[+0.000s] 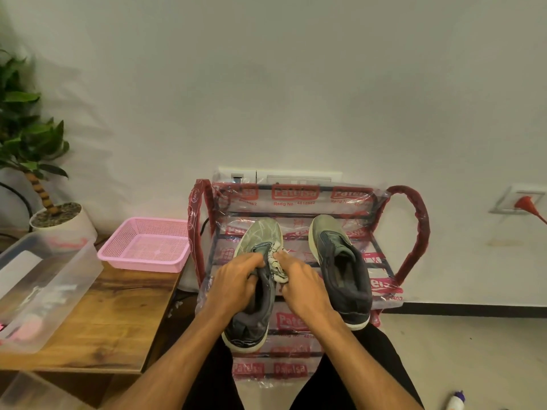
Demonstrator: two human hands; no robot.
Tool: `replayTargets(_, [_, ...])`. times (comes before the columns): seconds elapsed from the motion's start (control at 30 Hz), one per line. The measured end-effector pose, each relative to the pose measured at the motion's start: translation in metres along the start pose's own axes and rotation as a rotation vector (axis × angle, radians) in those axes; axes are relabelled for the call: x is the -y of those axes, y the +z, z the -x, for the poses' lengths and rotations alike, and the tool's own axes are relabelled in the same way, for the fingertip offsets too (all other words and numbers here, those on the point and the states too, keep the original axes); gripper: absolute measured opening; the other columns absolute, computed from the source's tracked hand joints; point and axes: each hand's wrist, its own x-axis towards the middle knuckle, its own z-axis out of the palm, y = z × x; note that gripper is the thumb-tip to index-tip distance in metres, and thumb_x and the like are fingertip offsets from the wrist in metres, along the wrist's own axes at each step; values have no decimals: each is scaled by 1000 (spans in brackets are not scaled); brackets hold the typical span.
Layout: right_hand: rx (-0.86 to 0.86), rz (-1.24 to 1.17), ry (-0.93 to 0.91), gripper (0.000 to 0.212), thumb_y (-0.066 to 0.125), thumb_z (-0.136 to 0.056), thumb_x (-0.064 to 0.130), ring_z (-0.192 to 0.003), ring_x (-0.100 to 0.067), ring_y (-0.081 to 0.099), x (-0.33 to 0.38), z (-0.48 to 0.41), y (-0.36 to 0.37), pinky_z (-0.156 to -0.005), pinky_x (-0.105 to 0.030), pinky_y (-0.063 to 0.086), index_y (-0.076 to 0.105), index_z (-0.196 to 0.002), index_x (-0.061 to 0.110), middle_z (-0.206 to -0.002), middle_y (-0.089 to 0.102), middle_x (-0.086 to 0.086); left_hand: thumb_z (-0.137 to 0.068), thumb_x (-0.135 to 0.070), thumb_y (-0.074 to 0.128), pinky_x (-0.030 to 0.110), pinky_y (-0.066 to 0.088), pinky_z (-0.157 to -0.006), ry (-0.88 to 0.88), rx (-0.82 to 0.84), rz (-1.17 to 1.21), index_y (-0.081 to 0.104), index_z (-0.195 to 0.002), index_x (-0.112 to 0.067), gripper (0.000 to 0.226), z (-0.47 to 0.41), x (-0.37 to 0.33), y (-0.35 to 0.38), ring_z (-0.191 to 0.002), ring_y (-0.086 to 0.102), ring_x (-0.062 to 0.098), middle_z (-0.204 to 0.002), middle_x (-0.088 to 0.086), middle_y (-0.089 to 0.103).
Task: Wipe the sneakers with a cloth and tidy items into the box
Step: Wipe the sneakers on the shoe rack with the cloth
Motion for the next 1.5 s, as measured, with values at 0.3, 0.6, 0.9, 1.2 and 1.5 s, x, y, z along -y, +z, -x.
replayTargets(0.3, [66,-297,153,30,51,-77,-1,-64,-3,49,1,7,0,-62,-22,41,72,-85,19,-66,56,14,-74,13,60,37,53,-68,-111,-43,111,63,-87,-13,29,-5,6,-2,-82,63,18,-87,1,69])
replayTargets(0.6, [-148,-464,271,32,46,-78,-6,-64,-19,63,-8,5,-22,-59,-36,51,64,-74,21,-65,66,2,-77,9,60,33,53,-76,-75,9,58,62,-91,-10,24,-2,1,2,-91,62,16,-98,0,68])
replayTargets(0.9, [-22,-382,204,65,47,-84,-5,-93,-19,64,16,-15,6,-77,-31,53,53,-139,28,-107,68,-3,-74,5,51,41,49,-66,-76,13,119,54,-87,-15,24,-2,12,-1,-79,60,17,-85,-3,65])
replayTargets(1.2, [-61,-307,-14,73,46,-78,-11,-130,-15,50,28,-1,6,-104,-24,42,50,-143,24,-142,55,2,-78,14,51,34,50,-62,-139,-48,290,56,-85,-16,31,-6,19,-5,-73,59,10,-77,-9,63])
replayTargets(1.5, [4,-329,56,76,47,-76,-10,-122,-12,56,27,9,8,-92,-20,45,48,-143,25,-134,60,4,-81,14,58,32,50,-65,-186,-68,326,55,-81,-15,29,-9,24,-3,-76,59,8,-81,-10,63])
